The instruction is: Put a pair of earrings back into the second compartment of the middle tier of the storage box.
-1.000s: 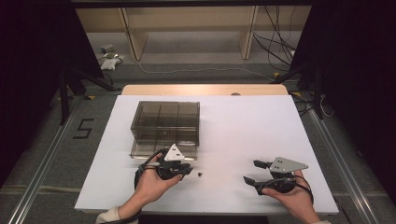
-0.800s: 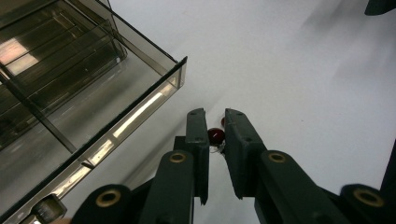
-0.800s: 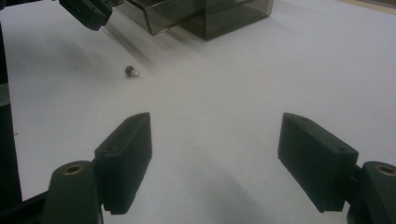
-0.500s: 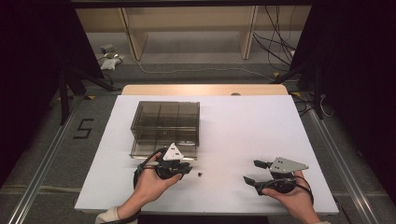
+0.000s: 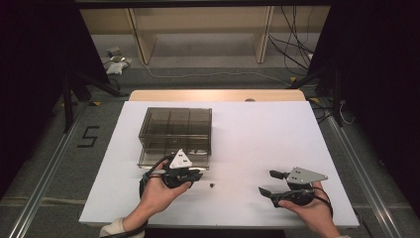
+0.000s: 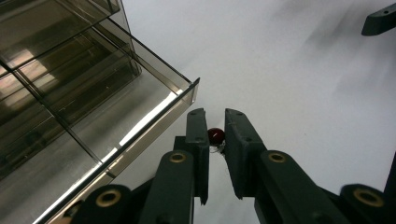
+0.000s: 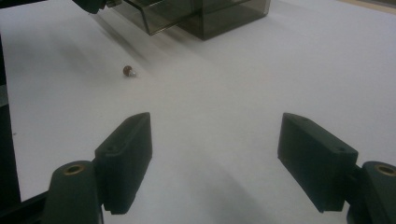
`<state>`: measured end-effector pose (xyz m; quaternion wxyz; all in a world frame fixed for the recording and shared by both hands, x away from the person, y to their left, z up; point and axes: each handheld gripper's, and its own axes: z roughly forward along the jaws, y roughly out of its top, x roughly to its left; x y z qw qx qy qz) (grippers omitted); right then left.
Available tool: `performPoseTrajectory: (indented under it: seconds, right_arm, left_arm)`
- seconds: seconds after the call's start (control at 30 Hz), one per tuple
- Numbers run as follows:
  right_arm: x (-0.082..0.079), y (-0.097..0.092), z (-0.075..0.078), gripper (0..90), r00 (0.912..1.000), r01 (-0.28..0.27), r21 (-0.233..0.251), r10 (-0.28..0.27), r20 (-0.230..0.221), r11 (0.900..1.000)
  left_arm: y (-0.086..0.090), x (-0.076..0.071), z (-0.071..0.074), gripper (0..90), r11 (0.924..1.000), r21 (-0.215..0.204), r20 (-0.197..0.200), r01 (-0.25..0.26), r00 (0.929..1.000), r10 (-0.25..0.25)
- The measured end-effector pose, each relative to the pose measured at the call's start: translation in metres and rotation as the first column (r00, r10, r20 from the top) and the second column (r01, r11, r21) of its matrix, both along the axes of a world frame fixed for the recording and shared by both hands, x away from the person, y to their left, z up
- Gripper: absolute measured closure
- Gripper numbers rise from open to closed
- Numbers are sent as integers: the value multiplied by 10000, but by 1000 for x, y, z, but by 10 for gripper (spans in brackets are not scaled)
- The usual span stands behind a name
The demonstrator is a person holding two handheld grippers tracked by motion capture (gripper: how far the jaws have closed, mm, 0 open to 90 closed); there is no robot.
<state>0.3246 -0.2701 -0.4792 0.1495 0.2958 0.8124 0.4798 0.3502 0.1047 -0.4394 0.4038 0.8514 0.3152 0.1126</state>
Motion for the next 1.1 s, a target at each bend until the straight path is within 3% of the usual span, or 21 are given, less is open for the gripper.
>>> performPoseTrajectory:
  seconds: [0.53,1.1]
  right_arm:
    - [0,-1,0,273,10000,41,5,-41,-2,10000]
    - [0,-1,0,273,10000,55,-59,-55,-27,10000]
  left_arm:
    - [3,2,2,798,9998,35,-7,-171,9999,171]
    - [15,6,9,798,9983,-213,76,-539,9985,540]
